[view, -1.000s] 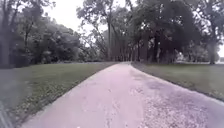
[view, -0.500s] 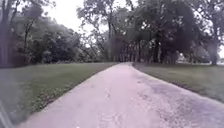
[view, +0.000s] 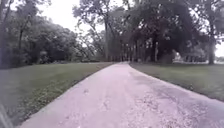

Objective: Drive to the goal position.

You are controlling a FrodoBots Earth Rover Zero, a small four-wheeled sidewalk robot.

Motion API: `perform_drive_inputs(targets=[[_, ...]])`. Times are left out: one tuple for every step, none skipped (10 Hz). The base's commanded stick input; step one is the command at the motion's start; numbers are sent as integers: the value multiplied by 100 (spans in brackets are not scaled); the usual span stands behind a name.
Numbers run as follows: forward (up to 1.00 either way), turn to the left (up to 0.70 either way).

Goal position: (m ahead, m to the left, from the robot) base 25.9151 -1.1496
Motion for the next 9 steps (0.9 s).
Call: perform_drive_inputs(targets=[[70, 0], [70, 0], [70, 0], [70, 0], [70, 0], [70, 0], [70, 0], [70, 0], [70, 0]])
